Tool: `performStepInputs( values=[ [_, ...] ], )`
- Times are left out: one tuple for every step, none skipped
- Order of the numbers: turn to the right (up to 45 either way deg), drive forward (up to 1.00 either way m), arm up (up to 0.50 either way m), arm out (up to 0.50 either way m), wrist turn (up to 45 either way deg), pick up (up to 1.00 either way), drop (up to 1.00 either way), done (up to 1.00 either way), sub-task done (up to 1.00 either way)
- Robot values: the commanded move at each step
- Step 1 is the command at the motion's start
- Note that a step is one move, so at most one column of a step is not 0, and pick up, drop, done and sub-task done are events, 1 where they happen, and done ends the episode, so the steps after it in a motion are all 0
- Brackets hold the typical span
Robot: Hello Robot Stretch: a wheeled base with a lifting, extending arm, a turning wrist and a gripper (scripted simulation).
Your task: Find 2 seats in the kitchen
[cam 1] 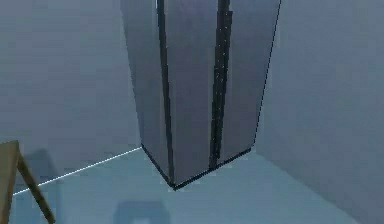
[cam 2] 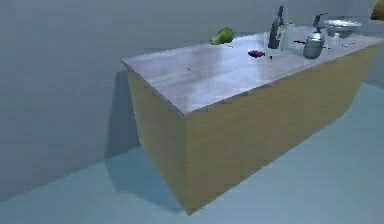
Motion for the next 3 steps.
performStepInputs(
  values=[
    [0.0,0.35,0.0,0.0,0.0,0.0,0.0,0.0,0.0],
    [-18.0,0.0,0.0,0.0,0.0,0.0,0.0,0.0,0.0],
    [0.0,0.05,0.0,0.0,0.0,0.0,0.0,0.0,0.0]
  ],
)
